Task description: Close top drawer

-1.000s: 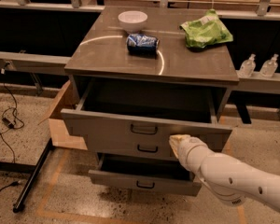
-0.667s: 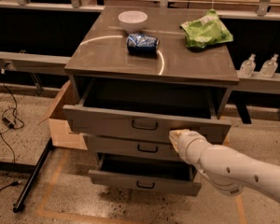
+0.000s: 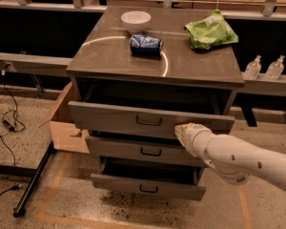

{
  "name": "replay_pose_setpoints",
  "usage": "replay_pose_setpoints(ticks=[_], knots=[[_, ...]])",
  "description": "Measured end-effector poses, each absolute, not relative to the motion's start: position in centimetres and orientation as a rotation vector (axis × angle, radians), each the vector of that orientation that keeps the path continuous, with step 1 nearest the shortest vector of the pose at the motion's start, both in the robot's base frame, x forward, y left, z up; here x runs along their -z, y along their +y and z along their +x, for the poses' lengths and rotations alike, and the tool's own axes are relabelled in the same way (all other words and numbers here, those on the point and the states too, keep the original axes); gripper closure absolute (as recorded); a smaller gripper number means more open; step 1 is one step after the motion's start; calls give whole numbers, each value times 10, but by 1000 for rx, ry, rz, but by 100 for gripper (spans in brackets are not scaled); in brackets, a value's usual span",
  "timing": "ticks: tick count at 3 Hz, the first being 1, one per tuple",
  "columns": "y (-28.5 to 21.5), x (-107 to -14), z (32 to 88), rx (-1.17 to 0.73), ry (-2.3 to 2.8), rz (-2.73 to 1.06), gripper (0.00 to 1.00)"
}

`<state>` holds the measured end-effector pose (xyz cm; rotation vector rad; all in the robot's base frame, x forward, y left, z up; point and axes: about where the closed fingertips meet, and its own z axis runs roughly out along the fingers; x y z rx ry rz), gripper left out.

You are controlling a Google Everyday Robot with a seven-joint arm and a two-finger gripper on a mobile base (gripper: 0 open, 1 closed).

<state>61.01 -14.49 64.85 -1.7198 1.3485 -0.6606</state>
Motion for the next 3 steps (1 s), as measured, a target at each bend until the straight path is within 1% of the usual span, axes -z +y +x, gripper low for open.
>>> replay_pose_setpoints(ticks=[1, 2, 3], knots=[[-145, -643, 642, 681, 1346, -1755, 100], [-144, -641, 644, 681, 1351, -1762, 100], [-158, -642, 628, 661, 1385, -1772, 100]])
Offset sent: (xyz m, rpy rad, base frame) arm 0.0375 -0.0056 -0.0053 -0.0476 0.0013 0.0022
